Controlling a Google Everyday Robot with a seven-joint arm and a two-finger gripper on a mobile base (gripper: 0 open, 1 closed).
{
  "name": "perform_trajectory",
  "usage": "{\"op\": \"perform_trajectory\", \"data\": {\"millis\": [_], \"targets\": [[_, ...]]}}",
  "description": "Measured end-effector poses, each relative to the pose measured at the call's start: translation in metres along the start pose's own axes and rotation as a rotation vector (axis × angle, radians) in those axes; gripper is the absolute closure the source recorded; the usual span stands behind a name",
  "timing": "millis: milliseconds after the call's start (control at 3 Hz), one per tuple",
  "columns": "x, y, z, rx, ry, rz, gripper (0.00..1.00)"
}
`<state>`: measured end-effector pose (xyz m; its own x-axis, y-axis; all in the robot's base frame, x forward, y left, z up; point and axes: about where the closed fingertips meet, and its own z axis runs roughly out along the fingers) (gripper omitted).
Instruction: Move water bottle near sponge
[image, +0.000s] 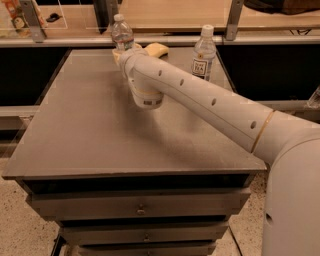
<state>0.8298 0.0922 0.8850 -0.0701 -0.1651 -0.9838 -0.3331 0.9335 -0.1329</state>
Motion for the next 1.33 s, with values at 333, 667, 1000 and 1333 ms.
{"op": "perform_trajectory", "data": {"millis": [333,667,1000,1333], "targets": [[-0.001,0.000,0.000,0.000,0.000,0.000,1.00],[-0.001,0.000,0.000,0.000,0.000,0.000,1.00],[-0.001,0.000,0.000,0.000,0.000,0.000,1.00],[-0.015,-0.013,0.002,0.031,-0.047,-0.015,1.00]]}}
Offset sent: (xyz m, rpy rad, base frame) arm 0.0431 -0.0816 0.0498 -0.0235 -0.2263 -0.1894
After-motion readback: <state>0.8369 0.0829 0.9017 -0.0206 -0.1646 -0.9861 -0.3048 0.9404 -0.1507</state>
